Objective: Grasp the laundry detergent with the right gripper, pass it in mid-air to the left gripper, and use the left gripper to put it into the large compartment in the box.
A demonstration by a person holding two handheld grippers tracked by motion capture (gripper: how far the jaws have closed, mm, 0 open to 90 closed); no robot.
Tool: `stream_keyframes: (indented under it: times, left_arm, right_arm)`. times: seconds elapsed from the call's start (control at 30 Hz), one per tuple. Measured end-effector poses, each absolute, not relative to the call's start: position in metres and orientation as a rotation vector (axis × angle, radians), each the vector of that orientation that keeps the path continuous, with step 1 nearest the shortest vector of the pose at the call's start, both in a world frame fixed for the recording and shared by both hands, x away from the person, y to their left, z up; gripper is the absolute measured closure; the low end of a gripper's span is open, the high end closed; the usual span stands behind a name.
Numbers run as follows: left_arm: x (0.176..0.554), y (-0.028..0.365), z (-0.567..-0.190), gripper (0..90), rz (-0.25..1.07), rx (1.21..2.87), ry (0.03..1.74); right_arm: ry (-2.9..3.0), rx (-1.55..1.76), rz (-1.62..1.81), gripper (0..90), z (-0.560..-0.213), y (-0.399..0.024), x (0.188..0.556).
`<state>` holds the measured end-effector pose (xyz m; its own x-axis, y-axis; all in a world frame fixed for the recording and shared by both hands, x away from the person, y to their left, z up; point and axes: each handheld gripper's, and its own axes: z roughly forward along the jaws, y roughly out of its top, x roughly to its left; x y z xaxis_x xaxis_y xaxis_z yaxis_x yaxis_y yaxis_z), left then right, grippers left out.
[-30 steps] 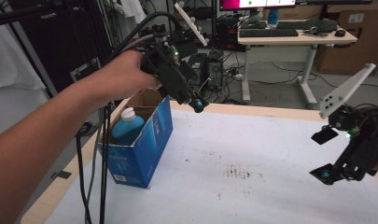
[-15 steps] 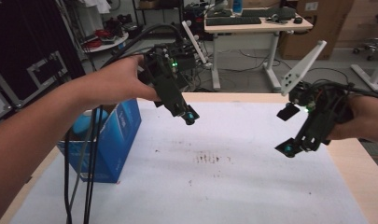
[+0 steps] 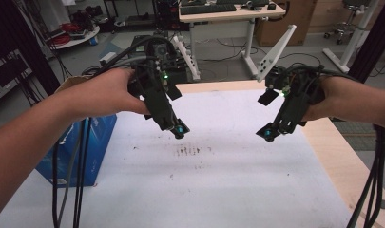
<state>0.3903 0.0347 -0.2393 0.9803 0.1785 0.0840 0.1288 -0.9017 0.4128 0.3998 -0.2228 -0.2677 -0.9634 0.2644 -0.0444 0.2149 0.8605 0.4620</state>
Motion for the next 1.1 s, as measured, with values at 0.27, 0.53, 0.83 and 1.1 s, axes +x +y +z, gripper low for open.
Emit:
stream_keyframes:
  times: [0.27, 0.53, 0.83, 1.1]
  left_arm:
    - [0.391, 0.027, -0.248, 1.6, 0.161, 2.719, 0.179]
    - [0.391, 0.027, -0.258, 1.6, 0.127, 2.707, 0.144]
    - [0.39, 0.026, -0.259, 1.6, 0.115, 2.706, 0.128]
    - [0.392, 0.025, -0.262, 1.6, 0.117, 2.713, 0.132]
  right_arm:
    - [2.93, 0.376, 0.702, 0.9, -0.269, -0.223, 0.399]
    - [2.945, 0.382, 0.684, 0.9, -0.276, -0.223, 0.402]
    - [2.95, 0.371, 0.684, 0.9, -0.278, -0.221, 0.404]
    - [2.957, 0.371, 0.685, 0.9, -0.279, -0.22, 0.404]
